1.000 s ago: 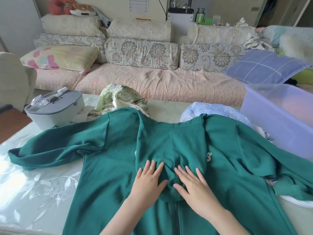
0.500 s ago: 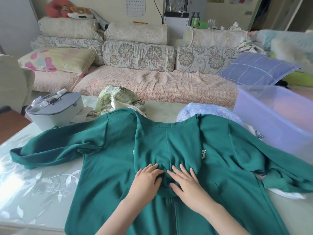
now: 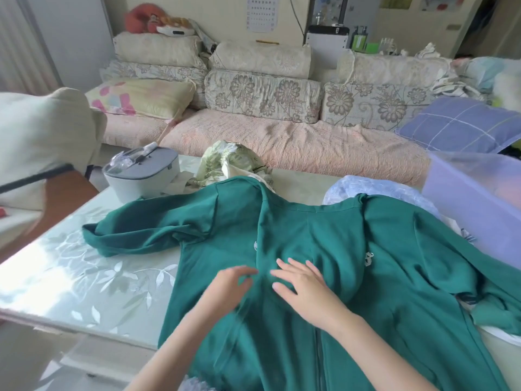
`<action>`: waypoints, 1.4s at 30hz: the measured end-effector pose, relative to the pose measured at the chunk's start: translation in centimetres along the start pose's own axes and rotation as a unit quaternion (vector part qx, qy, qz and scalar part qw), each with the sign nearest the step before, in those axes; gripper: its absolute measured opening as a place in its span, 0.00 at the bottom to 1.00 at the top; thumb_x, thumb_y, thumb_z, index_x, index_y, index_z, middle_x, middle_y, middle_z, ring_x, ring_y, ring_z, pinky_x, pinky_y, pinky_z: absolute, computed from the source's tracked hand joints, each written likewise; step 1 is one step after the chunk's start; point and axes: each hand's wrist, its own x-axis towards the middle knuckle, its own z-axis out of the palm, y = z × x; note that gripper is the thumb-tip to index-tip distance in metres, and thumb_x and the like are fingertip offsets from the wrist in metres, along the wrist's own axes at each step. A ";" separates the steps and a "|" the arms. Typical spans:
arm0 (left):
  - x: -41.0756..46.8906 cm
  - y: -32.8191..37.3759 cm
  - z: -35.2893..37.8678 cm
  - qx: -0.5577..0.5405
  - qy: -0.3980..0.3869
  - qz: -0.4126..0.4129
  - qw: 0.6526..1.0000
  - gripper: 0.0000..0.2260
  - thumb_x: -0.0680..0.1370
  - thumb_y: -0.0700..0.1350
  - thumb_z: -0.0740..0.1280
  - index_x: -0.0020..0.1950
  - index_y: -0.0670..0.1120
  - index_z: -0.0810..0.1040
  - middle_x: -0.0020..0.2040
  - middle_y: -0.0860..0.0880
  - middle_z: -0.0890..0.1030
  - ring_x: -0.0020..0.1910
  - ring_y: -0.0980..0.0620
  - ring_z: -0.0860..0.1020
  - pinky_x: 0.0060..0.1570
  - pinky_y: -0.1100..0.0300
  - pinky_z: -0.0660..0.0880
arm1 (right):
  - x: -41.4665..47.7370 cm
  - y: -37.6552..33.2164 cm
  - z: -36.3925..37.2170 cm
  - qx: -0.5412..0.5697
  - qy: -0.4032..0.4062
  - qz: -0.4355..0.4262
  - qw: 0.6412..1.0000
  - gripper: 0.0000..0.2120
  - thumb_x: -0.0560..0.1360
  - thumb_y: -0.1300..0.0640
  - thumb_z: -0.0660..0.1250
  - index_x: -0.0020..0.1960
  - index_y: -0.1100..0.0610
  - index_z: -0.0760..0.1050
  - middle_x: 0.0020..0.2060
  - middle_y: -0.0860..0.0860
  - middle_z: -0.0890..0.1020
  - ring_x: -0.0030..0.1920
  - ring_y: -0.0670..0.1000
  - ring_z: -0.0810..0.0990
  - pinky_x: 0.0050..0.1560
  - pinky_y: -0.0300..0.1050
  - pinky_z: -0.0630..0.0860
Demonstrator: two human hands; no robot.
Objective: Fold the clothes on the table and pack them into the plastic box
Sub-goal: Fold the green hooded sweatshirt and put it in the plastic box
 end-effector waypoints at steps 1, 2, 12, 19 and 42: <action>0.3 -0.8 -1.3 -0.049 0.042 -0.035 0.997 0.12 0.78 0.39 0.63 0.60 0.47 0.79 0.59 0.51 0.80 0.59 0.54 0.77 0.60 0.65 0.68 | 0.9 -0.6 0.1 0.012 -0.008 0.001 1.000 0.20 0.81 0.47 0.56 0.72 0.48 0.67 0.75 0.45 0.60 0.75 0.45 0.54 0.74 0.43 0.44; 0.6 -2.0 -2.6 -0.091 0.081 -0.077 0.990 0.11 0.78 0.39 0.64 0.57 0.48 0.80 0.56 0.49 0.82 0.58 0.52 0.78 0.58 0.61 0.70 | 1.8 -1.3 0.2 0.026 -0.017 0.000 0.999 0.20 0.81 0.48 0.57 0.72 0.49 0.67 0.75 0.46 0.62 0.75 0.46 0.56 0.74 0.43 0.47; -0.1 -12.8 -11.0 -0.252 0.300 -0.276 0.878 0.23 0.77 0.40 0.64 0.71 0.39 0.65 0.67 0.41 0.71 0.60 0.41 0.73 0.63 0.46 0.71 | 11.8 -8.7 4.5 0.048 -0.106 -0.027 0.993 0.26 0.81 0.52 0.56 0.77 0.49 0.53 0.77 0.46 0.55 0.76 0.50 0.52 0.74 0.46 0.48; 1.5 -14.4 -14.7 -0.481 0.400 -0.295 0.722 0.30 0.75 0.43 0.69 0.71 0.41 0.58 0.59 0.49 0.65 0.58 0.49 0.73 0.57 0.52 0.75 | 17.3 -12.4 6.8 0.029 -0.086 -0.056 0.994 0.29 0.81 0.54 0.57 0.78 0.49 0.48 0.78 0.46 0.47 0.77 0.51 0.45 0.75 0.51 0.47; 2.4 -10.0 -17.3 -0.550 0.355 -0.050 0.754 0.13 0.70 0.32 0.61 0.50 0.46 0.77 0.44 0.46 0.80 0.46 0.48 0.77 0.47 0.58 0.74 | 19.1 -13.0 7.7 0.350 0.076 -0.023 0.934 0.11 0.79 0.56 0.61 0.57 0.57 0.79 0.51 0.51 0.82 0.58 0.49 0.77 0.59 0.42 0.70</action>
